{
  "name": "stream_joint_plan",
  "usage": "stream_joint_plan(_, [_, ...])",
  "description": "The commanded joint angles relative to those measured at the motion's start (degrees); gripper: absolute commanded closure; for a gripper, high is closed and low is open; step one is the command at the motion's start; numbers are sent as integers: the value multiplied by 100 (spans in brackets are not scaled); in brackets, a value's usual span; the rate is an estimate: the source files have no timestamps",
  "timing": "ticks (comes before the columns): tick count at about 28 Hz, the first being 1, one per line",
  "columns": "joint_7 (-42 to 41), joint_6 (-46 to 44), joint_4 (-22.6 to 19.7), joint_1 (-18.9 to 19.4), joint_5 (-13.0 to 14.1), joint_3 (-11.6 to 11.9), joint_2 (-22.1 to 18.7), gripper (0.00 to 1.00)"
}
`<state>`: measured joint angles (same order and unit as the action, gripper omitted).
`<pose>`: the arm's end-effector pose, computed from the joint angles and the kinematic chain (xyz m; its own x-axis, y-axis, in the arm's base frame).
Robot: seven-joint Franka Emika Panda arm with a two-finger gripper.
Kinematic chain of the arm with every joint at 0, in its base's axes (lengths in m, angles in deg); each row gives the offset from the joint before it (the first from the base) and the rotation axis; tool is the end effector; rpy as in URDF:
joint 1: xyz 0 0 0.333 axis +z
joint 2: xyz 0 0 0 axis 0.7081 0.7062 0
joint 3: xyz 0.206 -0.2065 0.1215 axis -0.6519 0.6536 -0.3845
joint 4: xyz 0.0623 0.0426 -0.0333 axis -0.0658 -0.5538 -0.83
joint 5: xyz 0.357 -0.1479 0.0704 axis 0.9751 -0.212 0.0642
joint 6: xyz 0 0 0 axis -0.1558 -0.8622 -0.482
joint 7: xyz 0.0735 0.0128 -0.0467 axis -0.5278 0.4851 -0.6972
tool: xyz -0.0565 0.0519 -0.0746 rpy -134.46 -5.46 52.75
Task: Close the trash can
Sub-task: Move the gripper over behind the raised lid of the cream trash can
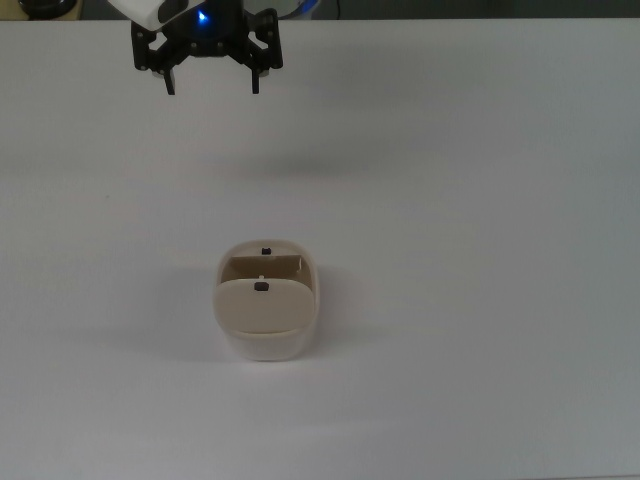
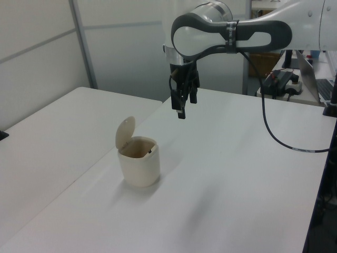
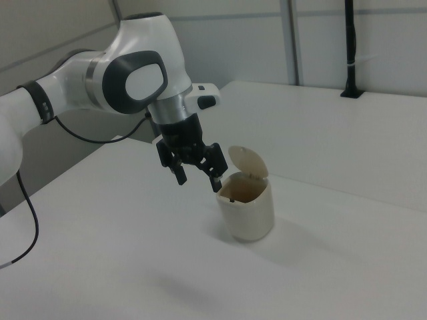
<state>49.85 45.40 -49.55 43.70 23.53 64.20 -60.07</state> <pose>0.5985 -0.0226 0.5859 0.9972 0.0741 -0.0052 0.0743 -0.9950 0.0675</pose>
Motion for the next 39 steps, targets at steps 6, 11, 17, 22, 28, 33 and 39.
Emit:
stream_joint_plan(6, [-237,-77,-32,41,-62,-7,-81,59])
stream_joint_plan(11, [-326,-68,-32,33,-26,11,-73,100])
stream_joint_plan(17, [-334,-59,-32,33,-18,19,-64,100])
stream_joint_plan(22, [-326,-59,-40,33,-17,11,-64,100])
stream_joint_plan(28, [-282,238,-40,41,0,-7,-20,100])
stream_joint_plan(33, [-255,1100,-49,41,88,-7,59,100])
stream_joint_plan(39, [-255,2558,-32,68,167,-25,463,100])
